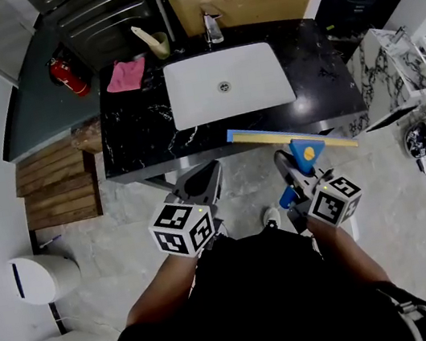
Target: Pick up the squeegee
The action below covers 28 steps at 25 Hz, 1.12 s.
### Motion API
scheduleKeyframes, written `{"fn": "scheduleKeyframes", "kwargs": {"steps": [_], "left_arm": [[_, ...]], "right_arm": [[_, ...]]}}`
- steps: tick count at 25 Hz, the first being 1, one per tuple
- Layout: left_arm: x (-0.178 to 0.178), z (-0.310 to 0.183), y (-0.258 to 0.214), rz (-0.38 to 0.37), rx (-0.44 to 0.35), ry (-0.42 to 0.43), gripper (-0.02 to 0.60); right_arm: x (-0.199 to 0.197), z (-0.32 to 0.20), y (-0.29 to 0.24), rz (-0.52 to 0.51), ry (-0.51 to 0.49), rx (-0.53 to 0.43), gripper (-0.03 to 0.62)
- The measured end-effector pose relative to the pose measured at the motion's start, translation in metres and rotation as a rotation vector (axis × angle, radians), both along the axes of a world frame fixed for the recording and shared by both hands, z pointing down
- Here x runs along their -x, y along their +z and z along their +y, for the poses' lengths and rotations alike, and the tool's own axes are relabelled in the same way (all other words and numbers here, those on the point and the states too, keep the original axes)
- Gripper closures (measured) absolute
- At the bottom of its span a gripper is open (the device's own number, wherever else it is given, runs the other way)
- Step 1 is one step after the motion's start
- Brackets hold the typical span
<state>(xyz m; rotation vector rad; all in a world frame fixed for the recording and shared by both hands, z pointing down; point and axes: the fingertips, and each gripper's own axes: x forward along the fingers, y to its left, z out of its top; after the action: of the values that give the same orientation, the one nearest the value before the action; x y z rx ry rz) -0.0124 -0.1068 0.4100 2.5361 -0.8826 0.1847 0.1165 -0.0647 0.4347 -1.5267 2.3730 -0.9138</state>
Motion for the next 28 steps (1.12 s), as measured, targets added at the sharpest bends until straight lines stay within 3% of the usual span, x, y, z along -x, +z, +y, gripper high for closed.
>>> {"fn": "scheduleKeyframes", "kwargs": {"steps": [28], "left_arm": [[-0.0095, -0.0059, -0.0070, 0.000, -0.025, 0.039, 0.565]], "right_arm": [[0.0026, -0.0009, -0.0057, 0.021, 0.008, 0.000, 0.585]]}}
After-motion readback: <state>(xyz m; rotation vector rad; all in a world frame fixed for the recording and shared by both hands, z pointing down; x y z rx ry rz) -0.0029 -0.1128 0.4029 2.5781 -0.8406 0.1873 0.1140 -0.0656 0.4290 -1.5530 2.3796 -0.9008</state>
